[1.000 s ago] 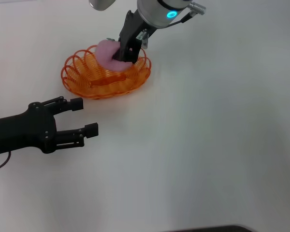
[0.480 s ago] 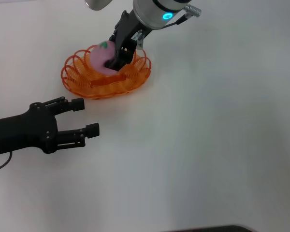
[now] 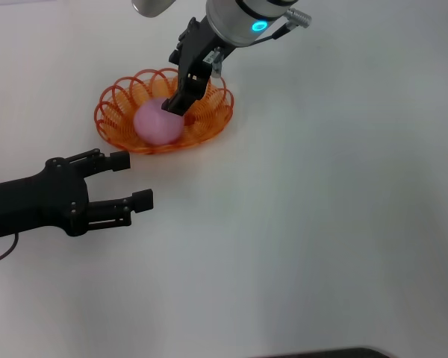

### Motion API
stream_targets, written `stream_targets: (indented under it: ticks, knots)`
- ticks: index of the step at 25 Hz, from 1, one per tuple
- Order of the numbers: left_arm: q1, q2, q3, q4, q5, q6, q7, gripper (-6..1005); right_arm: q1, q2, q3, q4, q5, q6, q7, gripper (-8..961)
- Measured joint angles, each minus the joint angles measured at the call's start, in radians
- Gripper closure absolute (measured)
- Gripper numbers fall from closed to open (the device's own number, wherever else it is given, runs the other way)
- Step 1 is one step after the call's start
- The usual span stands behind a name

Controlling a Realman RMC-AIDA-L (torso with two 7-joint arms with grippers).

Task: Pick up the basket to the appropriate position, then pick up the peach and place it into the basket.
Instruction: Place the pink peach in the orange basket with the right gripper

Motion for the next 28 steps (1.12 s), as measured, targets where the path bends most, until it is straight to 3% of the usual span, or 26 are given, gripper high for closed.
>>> stream_targets:
  ticks: [3, 7, 9, 14, 17, 20, 21, 28]
  knots:
    - [0.0, 0.0, 0.0, 0.0, 0.0, 0.0, 0.0, 113, -0.002, 0.0, 0.0, -0.007, 0.009, 0.0, 0.0, 121]
    - [-0.001, 0.001, -0.003, 0.001, 0.0, 0.004, -0.002, 113, -0.031, -0.009, 0.007, -0.055, 0.062, -0.017, -0.009, 119]
    - [-0.001, 0.001, -0.007, 0.002, 0.0, 0.005, -0.002, 113, -0.066, -0.013, 0.015, -0.111, 0.084, -0.038, -0.011, 120]
    - [-0.002, 0.004, -0.032, 0.005, -0.009, 0.009, -0.002, 113, -0.234, -0.016, 0.078, -0.347, 0.135, -0.139, -0.022, 121]
    - [-0.004, 0.006, -0.038, 0.005, -0.01, 0.009, -0.003, 112, -0.353, -0.019, 0.158, -0.468, 0.207, -0.208, -0.064, 122]
    - [-0.009, 0.007, -0.039, 0.006, -0.01, 0.009, -0.007, 112, -0.479, -0.021, 0.322, -0.538, 0.31, -0.311, -0.147, 122]
    - [-0.011, 0.008, -0.041, 0.006, -0.01, 0.009, -0.01, 112, -0.479, -0.021, 0.322, -0.538, 0.31, -0.311, -0.147, 123]
    - [-0.016, 0.017, -0.085, 0.007, -0.01, 0.012, -0.013, 112, -0.655, -0.022, 0.577, -0.522, 0.415, -0.478, -0.353, 124]
